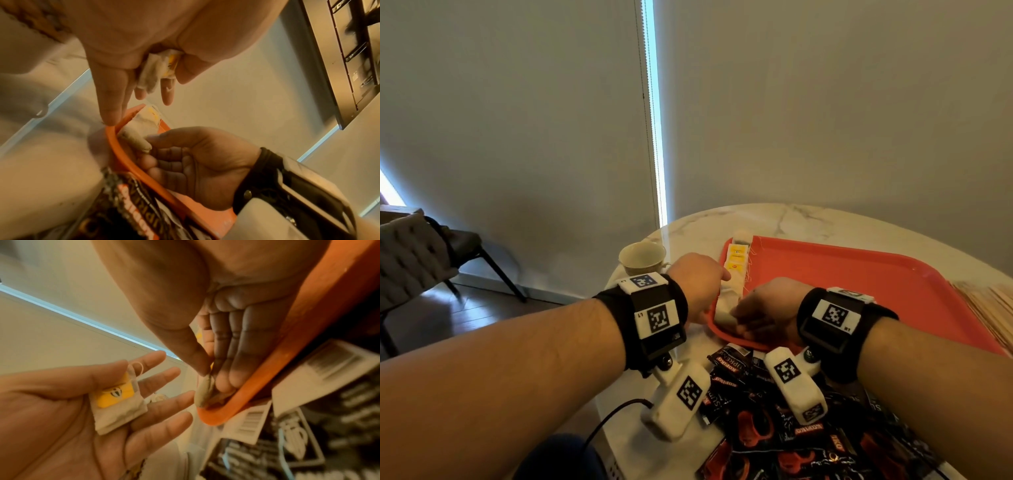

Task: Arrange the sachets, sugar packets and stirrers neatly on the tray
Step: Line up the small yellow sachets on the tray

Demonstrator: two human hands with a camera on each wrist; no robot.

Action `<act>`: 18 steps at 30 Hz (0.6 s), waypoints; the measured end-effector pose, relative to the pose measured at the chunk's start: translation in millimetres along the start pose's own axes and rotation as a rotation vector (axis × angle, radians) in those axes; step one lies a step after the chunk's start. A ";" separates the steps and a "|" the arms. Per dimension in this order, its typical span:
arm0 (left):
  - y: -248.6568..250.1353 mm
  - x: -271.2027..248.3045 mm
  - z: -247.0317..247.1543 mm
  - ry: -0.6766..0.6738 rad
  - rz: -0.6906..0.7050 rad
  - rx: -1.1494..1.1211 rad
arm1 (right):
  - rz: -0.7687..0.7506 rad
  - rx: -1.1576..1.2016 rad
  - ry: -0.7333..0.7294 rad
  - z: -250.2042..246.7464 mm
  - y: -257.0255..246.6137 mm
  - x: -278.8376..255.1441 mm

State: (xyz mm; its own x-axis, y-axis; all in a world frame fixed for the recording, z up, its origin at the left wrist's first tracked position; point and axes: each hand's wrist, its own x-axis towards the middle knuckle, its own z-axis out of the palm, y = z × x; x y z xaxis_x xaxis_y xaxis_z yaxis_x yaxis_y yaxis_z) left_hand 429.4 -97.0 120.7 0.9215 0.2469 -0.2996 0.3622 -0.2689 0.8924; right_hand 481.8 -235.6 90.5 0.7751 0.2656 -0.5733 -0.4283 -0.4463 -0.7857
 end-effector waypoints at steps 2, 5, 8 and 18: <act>-0.9 0.1 0.0 -0.006 -0.009 -0.012 | -0.016 -0.061 0.015 -1.2 -1.8 0.2; -1.7 3.9 0.6 -0.002 0.007 0.012 | -0.020 -0.104 0.045 -3.4 -3.1 0.9; -2.1 6.1 1.8 0.002 0.026 0.033 | -0.028 -0.098 0.068 -4.7 -2.6 3.0; -2.6 9.3 0.9 0.038 0.163 0.264 | -0.054 -0.088 0.027 -9.8 -1.6 -0.1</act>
State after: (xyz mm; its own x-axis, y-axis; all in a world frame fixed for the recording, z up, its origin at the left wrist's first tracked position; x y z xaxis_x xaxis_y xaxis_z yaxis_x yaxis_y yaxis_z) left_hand 437.2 -94.7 115.3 0.9663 0.2145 -0.1426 0.2389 -0.5393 0.8076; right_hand 487.0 -243.3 94.1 0.8084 0.2688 -0.5237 -0.3444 -0.5054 -0.7911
